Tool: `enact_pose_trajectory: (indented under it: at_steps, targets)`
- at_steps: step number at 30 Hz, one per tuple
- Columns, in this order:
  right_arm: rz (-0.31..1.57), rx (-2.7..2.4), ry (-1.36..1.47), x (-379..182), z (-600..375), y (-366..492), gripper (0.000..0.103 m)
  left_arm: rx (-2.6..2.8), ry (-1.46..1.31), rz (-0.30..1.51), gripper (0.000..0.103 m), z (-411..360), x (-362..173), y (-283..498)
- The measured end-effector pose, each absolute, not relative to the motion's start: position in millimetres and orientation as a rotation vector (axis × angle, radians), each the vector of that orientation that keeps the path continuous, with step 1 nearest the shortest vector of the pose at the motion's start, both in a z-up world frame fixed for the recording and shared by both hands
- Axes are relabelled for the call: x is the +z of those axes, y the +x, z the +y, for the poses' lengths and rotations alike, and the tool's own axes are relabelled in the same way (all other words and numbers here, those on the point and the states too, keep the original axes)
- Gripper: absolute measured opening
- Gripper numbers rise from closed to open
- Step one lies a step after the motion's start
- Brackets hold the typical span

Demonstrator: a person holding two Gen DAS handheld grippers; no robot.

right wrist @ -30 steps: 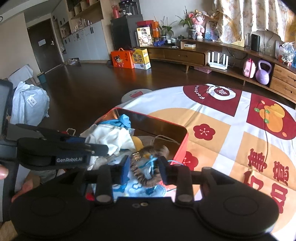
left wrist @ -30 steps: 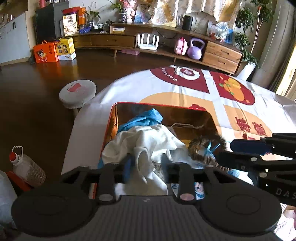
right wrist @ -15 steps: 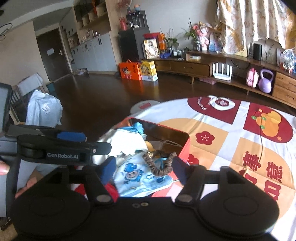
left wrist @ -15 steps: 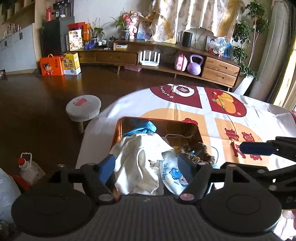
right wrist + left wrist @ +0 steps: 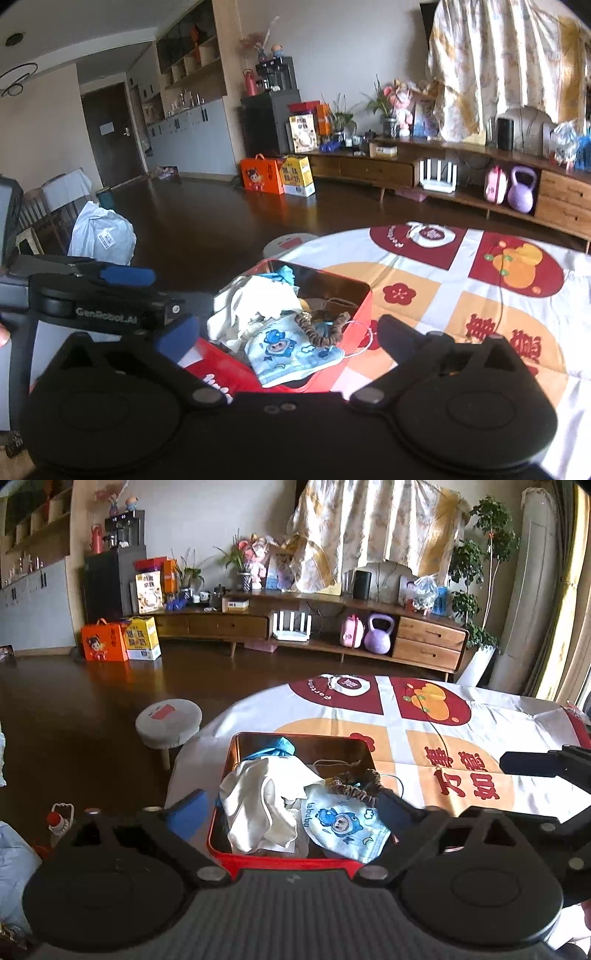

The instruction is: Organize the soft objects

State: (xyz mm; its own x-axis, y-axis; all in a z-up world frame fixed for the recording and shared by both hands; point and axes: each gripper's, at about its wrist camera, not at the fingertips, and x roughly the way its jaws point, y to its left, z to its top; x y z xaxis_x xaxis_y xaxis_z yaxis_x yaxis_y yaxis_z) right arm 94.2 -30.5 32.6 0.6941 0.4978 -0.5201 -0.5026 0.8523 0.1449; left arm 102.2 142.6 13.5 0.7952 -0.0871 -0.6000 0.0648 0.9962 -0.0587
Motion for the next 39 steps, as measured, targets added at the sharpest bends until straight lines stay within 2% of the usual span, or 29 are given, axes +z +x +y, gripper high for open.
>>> enact_pose_trajectory:
  at_steps: [15, 39]
  targets:
    - [0.547, 0.509, 0.008, 30.9, -40.0, 75.3, 0.103, -0.054, -0.050, 0.613, 0.103, 139.5, 20.5, 71.3]
    - [0.558, 0.459, 0.049, 28.9, -54.1, 66.4, 0.103, -0.070, -0.064, 0.598, 0.103, 127.4, 22.0, 65.0]
